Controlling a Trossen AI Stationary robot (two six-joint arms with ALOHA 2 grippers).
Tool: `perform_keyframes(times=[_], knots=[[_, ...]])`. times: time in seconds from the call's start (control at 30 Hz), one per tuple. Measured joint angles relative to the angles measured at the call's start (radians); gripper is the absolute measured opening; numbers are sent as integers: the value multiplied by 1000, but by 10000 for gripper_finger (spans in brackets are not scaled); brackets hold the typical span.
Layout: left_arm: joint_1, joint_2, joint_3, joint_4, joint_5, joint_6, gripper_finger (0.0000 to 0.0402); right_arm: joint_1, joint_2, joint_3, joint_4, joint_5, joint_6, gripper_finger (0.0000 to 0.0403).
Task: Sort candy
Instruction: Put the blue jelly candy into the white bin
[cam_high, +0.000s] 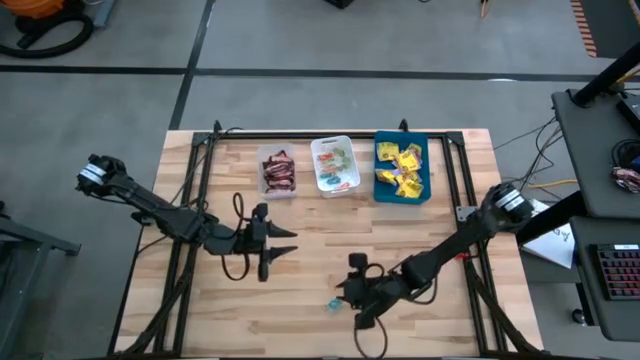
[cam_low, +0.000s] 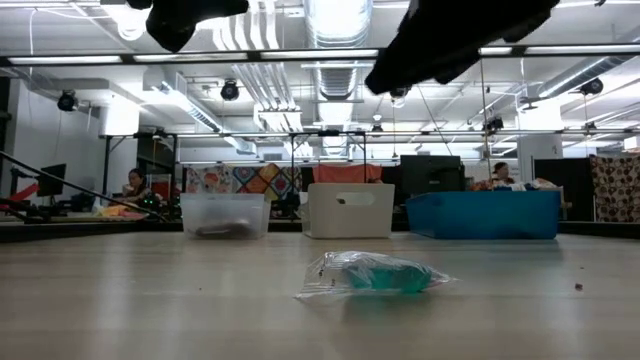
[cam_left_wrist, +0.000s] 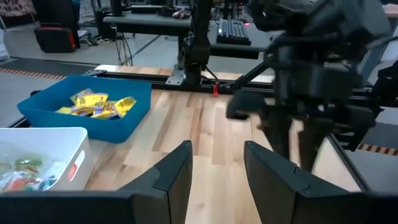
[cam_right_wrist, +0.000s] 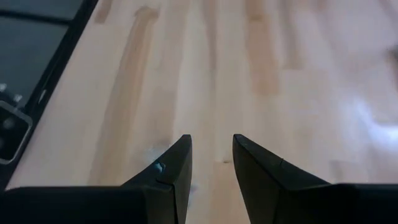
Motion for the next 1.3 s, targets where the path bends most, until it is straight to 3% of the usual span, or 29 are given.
perform_keyframes(times=[0.2, 0.4, 0.5, 0.63, 0.77, 0.9, 1.07, 1.3], knots=[[0, 4, 0, 0, 0, 1, 129, -10, 91, 51, -51, -146, 50, 109], [0, 4, 0, 0, 0, 1, 129, -14, 168, 91, -104, -211, 70, 109], [0, 4, 0, 2, 0, 0, 129, -16, 185, 110, -104, -211, 67, 109], [0, 4, 0, 6, 0, -1, 129, -20, 184, 116, -124, -94, 16, 106], [0, 4, 0, 8, 0, -2, 129, -18, 182, 114, -138, -96, -40, 61], [0, 4, 0, 8, 0, -2, 129, -20, 184, 114, -132, -113, 26, 17], [1, 4, 0, 8, 0, -2, 129, -23, 186, 104, -135, -174, 86, 73], [1, 4, -1, 7, -1, -2, 129, -24, 217, 94, -90, -125, 82, 193]])
